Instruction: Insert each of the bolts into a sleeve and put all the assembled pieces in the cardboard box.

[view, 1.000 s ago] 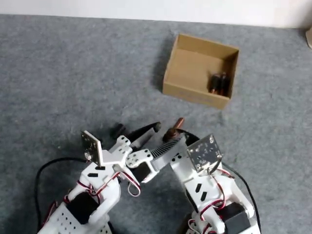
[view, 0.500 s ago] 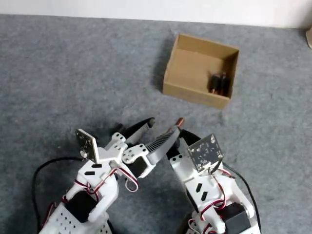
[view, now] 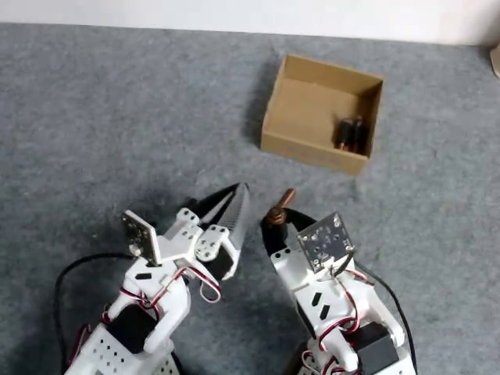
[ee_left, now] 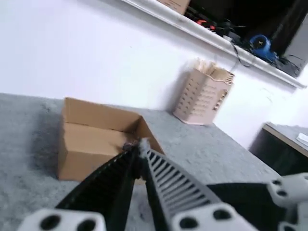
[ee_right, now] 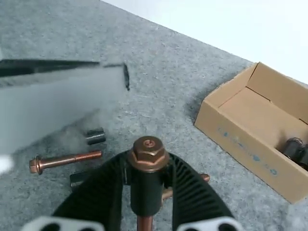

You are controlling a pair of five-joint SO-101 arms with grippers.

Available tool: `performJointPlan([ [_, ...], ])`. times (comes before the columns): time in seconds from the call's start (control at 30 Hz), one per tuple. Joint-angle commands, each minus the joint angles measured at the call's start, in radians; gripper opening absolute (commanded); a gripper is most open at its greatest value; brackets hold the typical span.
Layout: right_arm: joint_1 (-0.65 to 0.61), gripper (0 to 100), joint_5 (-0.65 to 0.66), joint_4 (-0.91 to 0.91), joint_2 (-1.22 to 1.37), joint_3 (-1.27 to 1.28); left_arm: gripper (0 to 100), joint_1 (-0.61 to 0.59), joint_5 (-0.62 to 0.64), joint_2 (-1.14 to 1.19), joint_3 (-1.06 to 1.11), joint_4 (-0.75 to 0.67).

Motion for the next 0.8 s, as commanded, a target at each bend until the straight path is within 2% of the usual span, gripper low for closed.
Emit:
performJointPlan([
  [0.0, 0.013, 0.4, -0.009, -0.038, -0.007, -0.008, 1, -0.058, -0.009, -0.002, 0.001, -0.028],
  [0.2, 0.013, 0.4, -0.009, -0.042, -0.007, 0.015, 1, -0.101, -0.011, -0.002, 0.005, -0.028],
  [0.37, 0.013, 0.4, -0.009, -0.128, -0.005, 0.077, 1, -0.128, -0.011, -0.002, 0.008, -0.032],
  [0.7, 0.013, 0.4, -0.005, -0.142, -0.005, 0.087, 1, -0.122, -0.014, -0.001, 0.03, -0.028],
  [0.77, 0.015, 0.4, -0.003, -0.142, -0.005, 0.085, 1, -0.122, -0.087, 0.007, 0.03, -0.026],
])
